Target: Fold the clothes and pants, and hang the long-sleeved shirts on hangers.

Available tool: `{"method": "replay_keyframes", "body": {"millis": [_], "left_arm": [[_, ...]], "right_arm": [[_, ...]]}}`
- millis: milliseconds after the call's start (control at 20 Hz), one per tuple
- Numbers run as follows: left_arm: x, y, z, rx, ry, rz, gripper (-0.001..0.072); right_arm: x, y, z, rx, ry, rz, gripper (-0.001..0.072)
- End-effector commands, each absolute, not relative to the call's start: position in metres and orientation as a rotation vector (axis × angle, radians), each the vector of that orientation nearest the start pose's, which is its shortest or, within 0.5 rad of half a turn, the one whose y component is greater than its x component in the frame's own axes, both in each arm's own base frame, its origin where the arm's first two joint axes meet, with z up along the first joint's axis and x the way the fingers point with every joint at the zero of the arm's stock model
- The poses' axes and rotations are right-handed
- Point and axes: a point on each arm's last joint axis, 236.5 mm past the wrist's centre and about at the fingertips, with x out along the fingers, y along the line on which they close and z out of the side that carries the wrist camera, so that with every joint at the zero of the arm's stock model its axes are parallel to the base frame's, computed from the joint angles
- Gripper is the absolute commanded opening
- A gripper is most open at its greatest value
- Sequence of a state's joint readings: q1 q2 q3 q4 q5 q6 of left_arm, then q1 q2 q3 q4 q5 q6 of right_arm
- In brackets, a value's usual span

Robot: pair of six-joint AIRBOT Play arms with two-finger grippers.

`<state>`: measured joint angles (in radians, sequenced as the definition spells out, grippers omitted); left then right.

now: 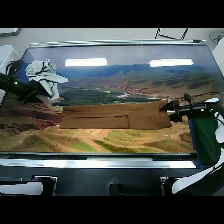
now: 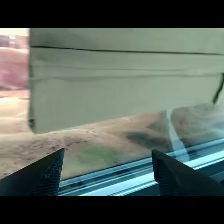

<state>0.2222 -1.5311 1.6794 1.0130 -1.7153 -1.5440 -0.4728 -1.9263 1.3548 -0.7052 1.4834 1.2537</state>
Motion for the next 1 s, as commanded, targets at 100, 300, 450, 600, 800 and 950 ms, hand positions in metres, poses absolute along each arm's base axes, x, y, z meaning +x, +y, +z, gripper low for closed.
{"method": "replay_keyframes", "body": {"millis": [100, 300, 450, 600, 800, 950], "left_arm": [[0.387, -0.088, 0.1, -0.426, 1.468, -0.429, 0.0611], [0.409, -0.124, 0.1, -0.385, 1.369, -0.467, 0.0583], [0.435, -0.178, 0.085, -0.35, 1.251, -0.514, 0.0243], [0.427, -0.253, 0.033, -0.301, 1.278, -0.584, 0.0044], [0.392, -0.34, -0.039, -0.313, 1.406, -0.637, 0.0043], [0.358, -0.402, -0.07, -0.434, 1.497, -0.705, 0.0043]], "right_arm": [[0.395, 0.036, -0.106, 0.932, 1.586, 0.503, 0.0515], [0.395, 0.04, -0.077, 0.921, 1.593, 0.447, 0.0039], [0.399, 0.056, -0.026, 0.841, 1.518, 0.456, 0.0038], [0.395, 0.084, 0.027, 0.777, 1.45, 0.457, 0.0038], [0.369, 0.112, 0.084, 0.653, 1.391, 0.435, 0.0038], [0.348, 0.125, 0.116, 0.603, 1.35, 0.426, 0.0038]]}}
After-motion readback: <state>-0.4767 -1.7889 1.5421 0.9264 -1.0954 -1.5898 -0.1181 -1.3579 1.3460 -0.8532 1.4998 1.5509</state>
